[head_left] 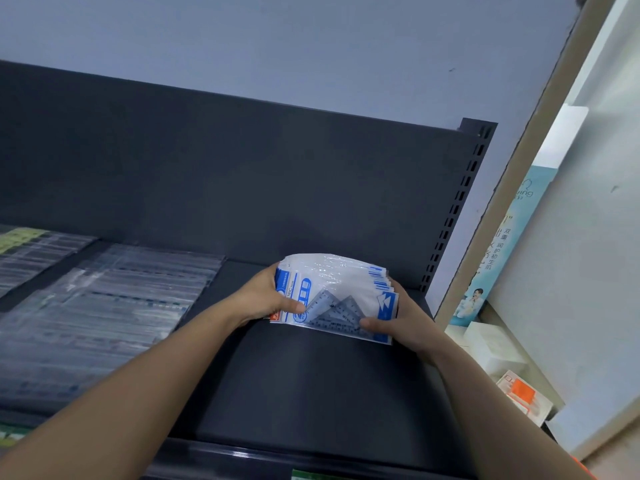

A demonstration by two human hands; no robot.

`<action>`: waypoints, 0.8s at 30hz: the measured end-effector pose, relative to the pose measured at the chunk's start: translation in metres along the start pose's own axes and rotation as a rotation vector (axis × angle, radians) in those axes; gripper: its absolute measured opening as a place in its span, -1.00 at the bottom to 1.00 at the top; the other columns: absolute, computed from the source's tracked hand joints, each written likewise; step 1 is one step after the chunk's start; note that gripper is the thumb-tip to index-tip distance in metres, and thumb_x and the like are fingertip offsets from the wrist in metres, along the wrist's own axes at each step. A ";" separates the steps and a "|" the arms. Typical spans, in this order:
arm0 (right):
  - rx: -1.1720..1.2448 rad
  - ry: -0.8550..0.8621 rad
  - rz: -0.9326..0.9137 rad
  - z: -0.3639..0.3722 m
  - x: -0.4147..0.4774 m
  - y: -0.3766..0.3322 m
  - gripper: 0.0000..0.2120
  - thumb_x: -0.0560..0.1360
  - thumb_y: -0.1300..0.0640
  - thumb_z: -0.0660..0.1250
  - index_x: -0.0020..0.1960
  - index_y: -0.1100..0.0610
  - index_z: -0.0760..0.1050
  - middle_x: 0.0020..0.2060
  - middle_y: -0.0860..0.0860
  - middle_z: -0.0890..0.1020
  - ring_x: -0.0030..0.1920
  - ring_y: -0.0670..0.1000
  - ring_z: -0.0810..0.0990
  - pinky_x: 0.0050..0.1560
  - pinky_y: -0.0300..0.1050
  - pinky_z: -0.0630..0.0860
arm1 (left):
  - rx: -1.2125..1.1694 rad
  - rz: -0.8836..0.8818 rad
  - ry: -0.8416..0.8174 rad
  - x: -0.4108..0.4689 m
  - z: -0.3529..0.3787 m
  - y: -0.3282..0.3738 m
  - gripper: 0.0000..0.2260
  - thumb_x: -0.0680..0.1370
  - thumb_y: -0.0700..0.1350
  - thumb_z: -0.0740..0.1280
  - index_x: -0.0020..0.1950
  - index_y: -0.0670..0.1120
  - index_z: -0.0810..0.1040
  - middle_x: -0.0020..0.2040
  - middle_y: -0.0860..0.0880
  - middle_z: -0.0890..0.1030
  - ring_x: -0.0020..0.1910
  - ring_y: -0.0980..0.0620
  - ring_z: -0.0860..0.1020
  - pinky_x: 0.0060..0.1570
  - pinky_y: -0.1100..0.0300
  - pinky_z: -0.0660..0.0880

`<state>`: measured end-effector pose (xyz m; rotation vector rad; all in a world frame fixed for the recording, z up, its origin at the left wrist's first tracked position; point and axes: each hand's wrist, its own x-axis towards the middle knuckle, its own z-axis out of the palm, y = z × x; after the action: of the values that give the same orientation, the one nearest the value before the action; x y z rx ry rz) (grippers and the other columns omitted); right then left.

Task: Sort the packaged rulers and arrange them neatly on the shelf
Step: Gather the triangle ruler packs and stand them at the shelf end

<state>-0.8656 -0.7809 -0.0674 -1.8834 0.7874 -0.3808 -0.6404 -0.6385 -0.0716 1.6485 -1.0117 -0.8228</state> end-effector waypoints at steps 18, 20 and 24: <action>0.157 0.071 0.093 0.004 0.006 -0.005 -0.13 0.41 0.22 0.49 0.54 -0.02 0.04 0.20 0.03 0.58 0.06 0.03 0.65 0.10 0.00 0.57 | -0.045 -0.083 0.010 0.004 -0.002 0.010 0.00 0.24 -0.43 0.55 0.52 0.00 0.10 0.13 -0.04 0.61 0.10 -0.02 0.61 0.15 -0.02 0.54; 0.121 0.066 0.097 0.005 0.006 -0.006 -0.15 0.41 0.20 0.49 0.52 -0.02 0.07 0.21 0.02 0.58 0.09 0.05 0.63 0.20 0.09 0.54 | -0.025 -0.089 0.014 0.002 -0.002 0.008 0.09 0.16 -0.38 0.58 0.53 0.03 0.06 0.16 -0.03 0.61 0.12 -0.03 0.60 0.18 -0.05 0.52; 0.060 0.070 0.119 0.006 0.009 -0.005 -0.21 0.39 0.12 0.52 0.48 -0.05 0.16 0.18 -0.02 0.59 0.12 0.05 0.62 0.26 0.14 0.50 | -0.018 -0.098 -0.028 0.000 -0.004 0.009 -0.01 0.25 -0.44 0.54 0.49 0.03 0.10 0.16 -0.04 0.60 0.12 -0.02 0.60 0.14 -0.01 0.54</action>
<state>-0.8536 -0.7816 -0.0669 -1.7658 0.9207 -0.3935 -0.6391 -0.6382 -0.0623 1.6863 -0.9457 -0.9194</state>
